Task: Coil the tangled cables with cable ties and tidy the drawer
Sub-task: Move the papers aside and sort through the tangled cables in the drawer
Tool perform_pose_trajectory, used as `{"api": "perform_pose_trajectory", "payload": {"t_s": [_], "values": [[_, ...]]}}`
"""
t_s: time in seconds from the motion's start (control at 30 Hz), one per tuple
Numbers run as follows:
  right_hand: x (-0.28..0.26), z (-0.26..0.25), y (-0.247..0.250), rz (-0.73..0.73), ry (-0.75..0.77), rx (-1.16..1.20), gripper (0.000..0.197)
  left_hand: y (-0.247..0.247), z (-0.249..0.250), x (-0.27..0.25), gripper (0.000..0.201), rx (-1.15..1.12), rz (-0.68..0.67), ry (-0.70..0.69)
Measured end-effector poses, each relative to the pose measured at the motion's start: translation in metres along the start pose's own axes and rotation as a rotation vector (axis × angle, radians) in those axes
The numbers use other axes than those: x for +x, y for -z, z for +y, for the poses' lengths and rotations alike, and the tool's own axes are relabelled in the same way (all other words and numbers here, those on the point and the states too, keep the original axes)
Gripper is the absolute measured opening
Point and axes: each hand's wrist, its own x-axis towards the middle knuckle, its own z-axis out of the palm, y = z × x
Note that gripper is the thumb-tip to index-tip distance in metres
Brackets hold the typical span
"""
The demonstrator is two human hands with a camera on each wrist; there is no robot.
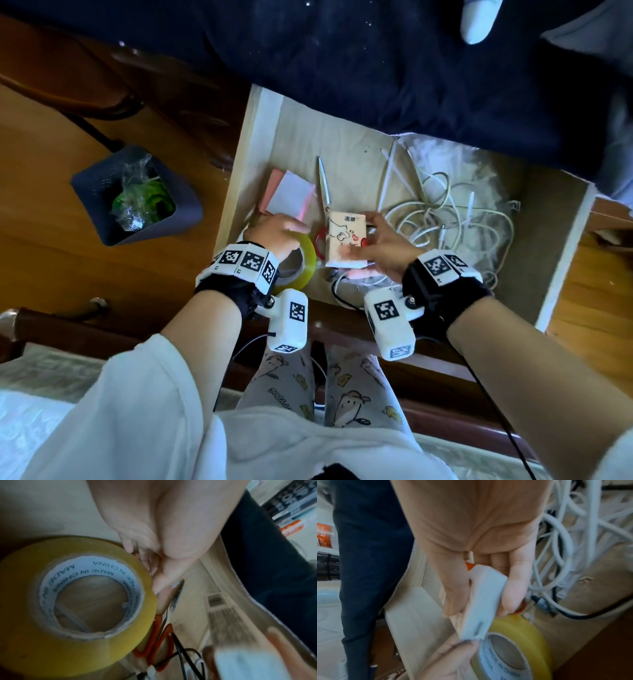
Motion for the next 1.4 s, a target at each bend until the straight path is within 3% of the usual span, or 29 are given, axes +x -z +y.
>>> {"api": "perform_pose_trajectory", "payload": {"t_s": [0.17,0.33,0.4,0.57,0.7,0.8,0.97,1.07,1.17,1.3,1.4], "values": [[-0.006,0.013,-0.012,-0.174,-0.158,-0.184,0.025,0.002,0.005,0.007,0.040,0.074,0.044,0.065],[0.008,0.024,-0.017,-0.246,-0.248,-0.339,0.028,0.000,0.013,0.027,0.052,0.017,-0.014,-0.080],[0.013,0.027,-0.018,-0.254,-0.260,-0.378,0.029,-0.001,0.015,0.036,0.060,0.099,-0.032,-0.115],[0.021,0.032,-0.011,-0.225,-0.275,-0.448,0.052,0.002,0.013,0.046,0.065,0.219,-0.013,-0.153],[0.019,0.028,0.003,-0.183,-0.275,-0.384,0.038,0.006,0.013,0.039,0.061,0.098,0.053,-0.205],[0.015,0.020,0.009,-0.126,-0.220,-0.349,0.029,0.012,0.023,0.043,0.062,0.174,0.039,-0.216],[0.017,0.012,-0.004,-0.037,-0.166,-0.427,0.048,0.012,0.038,0.048,0.055,0.267,0.033,-0.031],[0.016,0.013,-0.019,-0.084,-0.202,-0.611,0.046,0.015,0.036,0.039,0.060,0.465,-0.022,-0.043],[0.021,0.018,-0.022,-0.052,-0.195,-0.872,0.066,0.019,0.033,0.036,0.064,0.581,-0.074,-0.076],[0.024,0.022,-0.025,-0.100,-0.202,-0.899,0.068,0.008,0.026,0.027,0.059,0.328,-0.016,-0.258],[0.022,0.024,-0.022,-0.184,-0.206,-0.895,0.073,-0.006,0.030,0.011,0.042,0.274,-0.176,-0.252]]}}
